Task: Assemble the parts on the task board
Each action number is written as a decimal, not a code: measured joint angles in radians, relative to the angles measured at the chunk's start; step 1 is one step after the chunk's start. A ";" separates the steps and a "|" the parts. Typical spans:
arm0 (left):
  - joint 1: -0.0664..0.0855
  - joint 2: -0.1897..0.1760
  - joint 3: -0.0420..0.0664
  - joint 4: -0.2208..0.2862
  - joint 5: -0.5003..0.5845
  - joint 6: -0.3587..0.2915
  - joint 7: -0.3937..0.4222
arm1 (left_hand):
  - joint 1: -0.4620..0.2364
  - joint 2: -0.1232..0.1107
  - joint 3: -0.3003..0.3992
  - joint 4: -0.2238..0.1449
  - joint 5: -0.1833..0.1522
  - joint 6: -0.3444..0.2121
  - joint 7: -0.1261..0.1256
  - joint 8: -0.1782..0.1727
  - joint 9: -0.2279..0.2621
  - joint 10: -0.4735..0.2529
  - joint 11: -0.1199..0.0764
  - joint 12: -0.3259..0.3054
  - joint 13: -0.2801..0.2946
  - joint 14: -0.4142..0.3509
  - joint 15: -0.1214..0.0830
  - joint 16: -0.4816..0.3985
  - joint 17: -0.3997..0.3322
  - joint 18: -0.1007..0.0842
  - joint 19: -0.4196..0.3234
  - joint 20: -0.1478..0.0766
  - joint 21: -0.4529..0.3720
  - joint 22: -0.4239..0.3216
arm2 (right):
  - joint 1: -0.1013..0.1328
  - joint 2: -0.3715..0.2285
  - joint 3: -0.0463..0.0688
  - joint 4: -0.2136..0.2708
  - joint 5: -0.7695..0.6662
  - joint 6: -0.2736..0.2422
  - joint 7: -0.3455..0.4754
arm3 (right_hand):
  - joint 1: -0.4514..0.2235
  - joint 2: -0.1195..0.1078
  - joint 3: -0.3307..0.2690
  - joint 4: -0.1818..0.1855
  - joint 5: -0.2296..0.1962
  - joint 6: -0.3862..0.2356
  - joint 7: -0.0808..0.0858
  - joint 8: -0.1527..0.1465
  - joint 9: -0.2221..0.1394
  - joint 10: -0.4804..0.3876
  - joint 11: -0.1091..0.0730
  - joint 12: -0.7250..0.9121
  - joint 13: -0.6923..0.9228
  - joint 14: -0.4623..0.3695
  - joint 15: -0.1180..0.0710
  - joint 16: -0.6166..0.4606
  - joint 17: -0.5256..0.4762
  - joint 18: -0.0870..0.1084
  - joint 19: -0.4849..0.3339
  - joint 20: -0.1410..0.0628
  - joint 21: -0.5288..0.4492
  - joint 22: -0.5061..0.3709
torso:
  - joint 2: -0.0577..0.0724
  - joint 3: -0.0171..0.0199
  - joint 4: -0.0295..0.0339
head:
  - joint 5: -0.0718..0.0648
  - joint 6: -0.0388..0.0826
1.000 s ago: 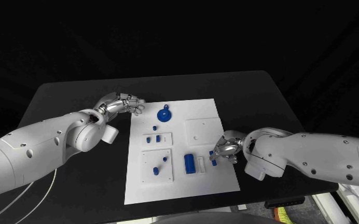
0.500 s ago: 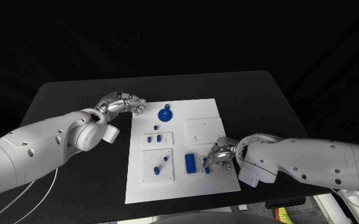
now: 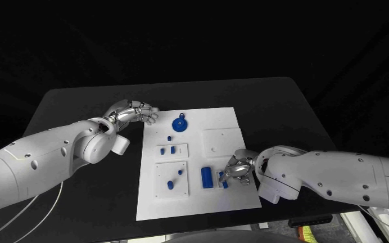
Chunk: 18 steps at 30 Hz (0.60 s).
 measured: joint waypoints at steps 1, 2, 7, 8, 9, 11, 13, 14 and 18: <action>0.000 0.000 0.000 0.000 0.000 0.000 0.000 | 0.000 0.000 0.000 0.000 0.000 0.000 0.000 0.000 0.000 0.000 0.000 0.000 0.000 0.000 0.000 0.000 0.000 0.000 0.000 0.000 0.000 0.000 | 0.000 0.000 0.000 0.000 0.000 0.000 0.000 | 0.000 0.000 0.000 0.000 0.000 0.000 0.000 0.000 0.000 0.000 0.000 0.000 0.000 0.000 0.000 0.000 0.000 0.000 0.000 0.000 0.000 0.000 | 0.000 0.0000 0.0000 | 0.000 0.000; 0.000 0.000 0.000 0.000 0.000 0.000 0.000 | 0.000 0.000 0.000 0.000 0.000 0.000 0.000 0.000 0.000 0.000 0.000 0.000 0.000 0.000 0.000 0.000 0.000 0.000 0.000 0.000 0.000 0.001 | 0.000 0.001 0.000 -0.001 0.000 0.000 0.000 | 0.000 0.000 0.000 0.000 0.000 0.000 0.000 0.000 0.000 0.000 0.000 0.000 0.000 0.000 0.000 0.000 0.000 0.000 0.000 0.000 0.000 0.000 | 0.000 0.0000 -0.0001 | 0.001 0.000; 0.000 -0.002 0.000 0.001 0.000 0.000 0.000 | 0.000 0.000 0.000 0.000 0.000 0.000 0.000 0.000 0.000 0.000 0.000 0.000 0.000 0.000 0.000 0.000 0.000 0.000 0.000 0.000 0.000 0.001 | 0.000 0.001 0.000 -0.001 0.000 -0.002 0.000 | 0.000 0.000 0.000 0.000 0.000 0.001 -0.001 0.001 0.001 0.000 0.000 0.000 0.001 0.000 0.000 0.000 0.001 0.000 0.000 0.000 0.000 0.000 | 0.000 0.0000 -0.0001 | 0.003 0.001; 0.000 -0.002 0.000 0.001 0.000 0.000 0.000 | 0.000 0.000 0.000 0.000 0.000 0.000 0.000 0.000 0.000 0.000 0.000 0.000 0.000 0.000 0.000 0.000 0.001 0.000 0.000 0.000 0.000 0.001 | 0.000 0.001 0.000 -0.001 -0.001 -0.003 0.000 | 0.000 0.000 0.000 0.000 0.000 0.001 -0.001 0.002 0.001 0.000 0.000 0.000 0.001 0.000 0.000 0.000 0.001 0.000 0.001 -0.001 0.000 0.000 | 0.000 0.0000 -0.0001 | 0.003 0.001; 0.000 -0.002 0.000 0.001 0.000 0.000 0.000 | 0.000 0.000 0.000 0.000 0.000 0.000 0.000 0.000 0.000 0.000 0.000 0.000 0.000 0.000 0.000 0.000 0.001 0.000 0.000 0.000 0.000 0.001 | 0.000 0.002 0.000 -0.001 -0.001 -0.003 0.000 | -0.003 -0.003 0.000 0.000 0.000 0.001 -0.001 0.002 0.002 0.000 0.000 0.000 0.001 0.000 0.000 0.000 0.001 0.000 0.002 -0.002 0.000 0.000 | 0.000 0.0001 -0.0001 | 0.004 0.001; 0.000 -0.003 0.000 0.001 0.000 0.000 0.000 | 0.000 0.000 0.000 0.000 0.000 0.000 0.000 0.000 0.000 0.000 0.000 0.000 0.000 0.000 0.000 0.000 0.001 0.000 0.000 0.000 0.000 0.001 | 0.000 0.002 -0.001 -0.001 -0.001 -0.004 -0.001 | -0.004 -0.004 -0.003 0.003 0.000 0.001 -0.001 0.002 0.003 0.000 0.000 0.000 0.001 0.000 0.000 0.000 0.001 0.000 0.005 -0.003 0.000 0.000 | 0.000 0.0001 -0.0002 | 0.006 0.001; 0.000 -0.003 0.000 0.001 0.000 0.000 0.000 | 0.000 0.000 0.000 0.000 0.000 0.000 0.000 0.000 0.000 0.000 0.000 0.000 0.000 0.000 0.000 0.000 0.001 0.000 0.000 0.000 0.000 0.001 | -0.001 0.002 -0.001 -0.001 -0.002 -0.005 -0.001 | -0.009 -0.009 -0.005 0.005 0.000 0.001 -0.001 0.003 0.003 0.000 0.000 -0.002 0.002 0.000 0.000 0.000 0.001 0.000 0.005 -0.003 0.000 0.000 | 0.000 0.0001 -0.0002 | 0.007 0.002; 0.000 -0.003 0.000 0.001 0.000 0.000 0.000 | 0.000 0.000 0.000 0.000 0.000 0.000 0.000 0.000 0.000 0.000 0.000 0.000 0.000 0.000 0.000 0.000 0.001 0.000 0.000 0.000 0.000 0.001 | -0.001 0.003 -0.001 -0.001 -0.002 -0.005 -0.001 | -0.018 -0.013 -0.009 0.009 0.000 0.001 -0.001 0.005 0.003 0.000 0.000 -0.002 0.002 0.000 0.000 0.000 0.001 0.000 0.005 -0.003 0.000 0.000 | 0.000 0.0001 -0.0002 | 0.007 0.001; 0.000 -0.004 0.000 0.000 0.000 0.000 -0.001 | 0.000 0.000 0.000 0.000 0.000 0.000 0.000 0.000 0.000 0.000 0.000 0.000 0.000 0.000 0.000 0.000 0.001 0.000 0.000 0.000 0.000 0.001 | -0.001 0.003 -0.001 -0.002 -0.003 -0.007 -0.001 | -0.048 -0.019 -0.040 0.024 0.000 0.001 -0.002 0.006 0.006 0.000 0.000 -0.002 0.005 0.001 0.001 0.000 0.003 0.000 0.006 -0.003 0.000 0.000 | 0.000 -0.0001 -0.0002 | 0.009 0.001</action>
